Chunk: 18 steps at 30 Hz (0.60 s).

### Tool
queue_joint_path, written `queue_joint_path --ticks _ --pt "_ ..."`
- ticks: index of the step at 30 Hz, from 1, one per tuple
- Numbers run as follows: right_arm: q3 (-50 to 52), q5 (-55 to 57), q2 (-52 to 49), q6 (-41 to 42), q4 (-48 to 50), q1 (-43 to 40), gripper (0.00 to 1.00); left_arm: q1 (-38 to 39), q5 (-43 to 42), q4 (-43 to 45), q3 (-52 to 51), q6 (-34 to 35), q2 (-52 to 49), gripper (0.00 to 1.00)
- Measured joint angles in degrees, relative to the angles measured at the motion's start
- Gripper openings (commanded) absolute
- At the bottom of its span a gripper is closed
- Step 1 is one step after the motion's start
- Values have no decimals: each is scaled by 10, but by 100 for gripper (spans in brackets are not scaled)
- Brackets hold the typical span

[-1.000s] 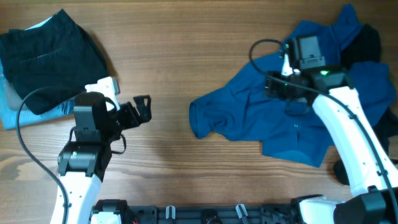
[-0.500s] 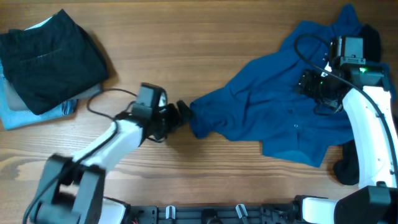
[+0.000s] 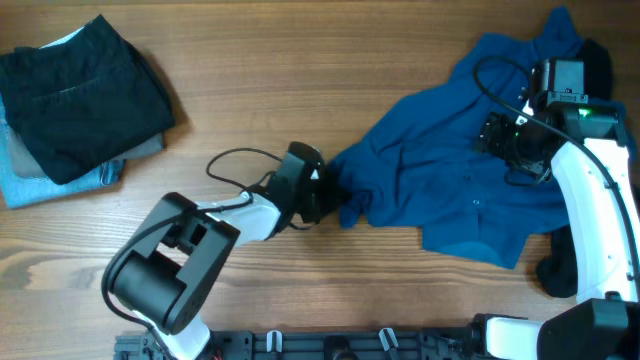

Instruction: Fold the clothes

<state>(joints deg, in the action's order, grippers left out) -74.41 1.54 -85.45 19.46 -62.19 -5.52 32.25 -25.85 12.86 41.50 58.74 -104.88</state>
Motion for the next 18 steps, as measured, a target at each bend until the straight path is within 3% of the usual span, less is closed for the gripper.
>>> queue_joint_path --ticks 5,8,9,12,16,18 --pt "0 0 0 0 -2 0 84 -112 5 -78 12 -87 104 4" --pt "0 0 0 0 -2 0 84 -200 37 -80 70 -143 203 4" --pt "0 0 0 0 -2 0 84 -229 63 -78 90 -151 222 11" --pt "0 0 0 0 -2 0 85 -309 122 -60 131 -167 234 100" --pt "0 0 0 0 -2 0 88 -363 145 -109 139 -173 214 100" --pt "0 0 0 0 -2 0 88 -357 118 -193 140 -176 181 100"
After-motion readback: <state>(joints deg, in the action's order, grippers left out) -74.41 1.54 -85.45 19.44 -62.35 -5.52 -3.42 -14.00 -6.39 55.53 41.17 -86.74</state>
